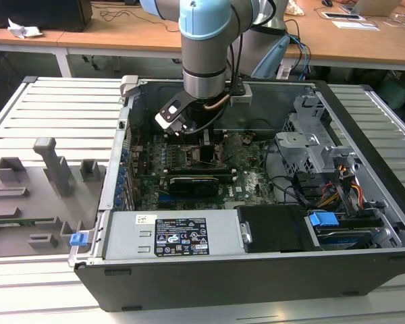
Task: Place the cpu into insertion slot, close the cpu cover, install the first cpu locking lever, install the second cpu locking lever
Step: 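Place the cpu into insertion slot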
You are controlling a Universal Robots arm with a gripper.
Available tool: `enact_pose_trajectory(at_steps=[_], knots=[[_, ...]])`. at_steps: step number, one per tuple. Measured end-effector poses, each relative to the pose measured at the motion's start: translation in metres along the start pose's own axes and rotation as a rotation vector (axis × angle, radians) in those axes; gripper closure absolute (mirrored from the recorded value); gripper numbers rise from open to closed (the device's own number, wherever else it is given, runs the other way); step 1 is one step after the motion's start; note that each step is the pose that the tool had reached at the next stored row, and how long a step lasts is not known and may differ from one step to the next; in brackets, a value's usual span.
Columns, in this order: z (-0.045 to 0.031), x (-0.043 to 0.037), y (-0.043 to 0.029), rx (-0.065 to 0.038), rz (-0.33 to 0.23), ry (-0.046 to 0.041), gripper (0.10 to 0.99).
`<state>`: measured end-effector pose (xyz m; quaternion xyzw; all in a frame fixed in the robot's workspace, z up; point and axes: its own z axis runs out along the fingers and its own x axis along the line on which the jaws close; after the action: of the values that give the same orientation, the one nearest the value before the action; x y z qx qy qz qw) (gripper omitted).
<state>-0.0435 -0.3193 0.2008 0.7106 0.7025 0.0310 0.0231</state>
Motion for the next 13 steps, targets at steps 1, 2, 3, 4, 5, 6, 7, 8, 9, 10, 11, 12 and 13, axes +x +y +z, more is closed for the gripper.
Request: enact_pose_trajectory(at_steps=[1,2,3,4,5,6,7,8,9,10,11,12,13], knots=[[0.0000,0.0004,-0.0001,0.000,0.000,-0.0001,0.478],[0.0001,0.0011,-0.0001,0.000,0.000,-0.0001,0.478],[0.0003,0.0023,0.0000,0.000,0.000,0.0003,0.478],[0.0006,0.0029,0.0000,0.000,0.000,0.0011,0.478],[0.0008,0.0032,0.0000,0.000,0.000,0.0020,0.478],[0.0013,0.0036,0.0001,0.000,0.000,0.0031,0.478],[0.0015,0.0037,0.0001,0.000,0.000,0.0034,0.478],[0.0015,0.0037,0.0000,0.000,0.000,0.0033,0.478],[0.0015,0.0037,0.0000,0.000,0.000,0.0033,0.478],[0.0002,0.0038,0.0001,0.000,0.000,0.0035,0.478],[-0.0026,0.0038,0.0003,0.000,0.000,0.0035,0.478],[-0.0059,0.0039,0.0006,0.000,0.000,0.0035,0.478],[-0.0076,0.0039,0.0008,0.001,0.000,0.0036,0.478]])
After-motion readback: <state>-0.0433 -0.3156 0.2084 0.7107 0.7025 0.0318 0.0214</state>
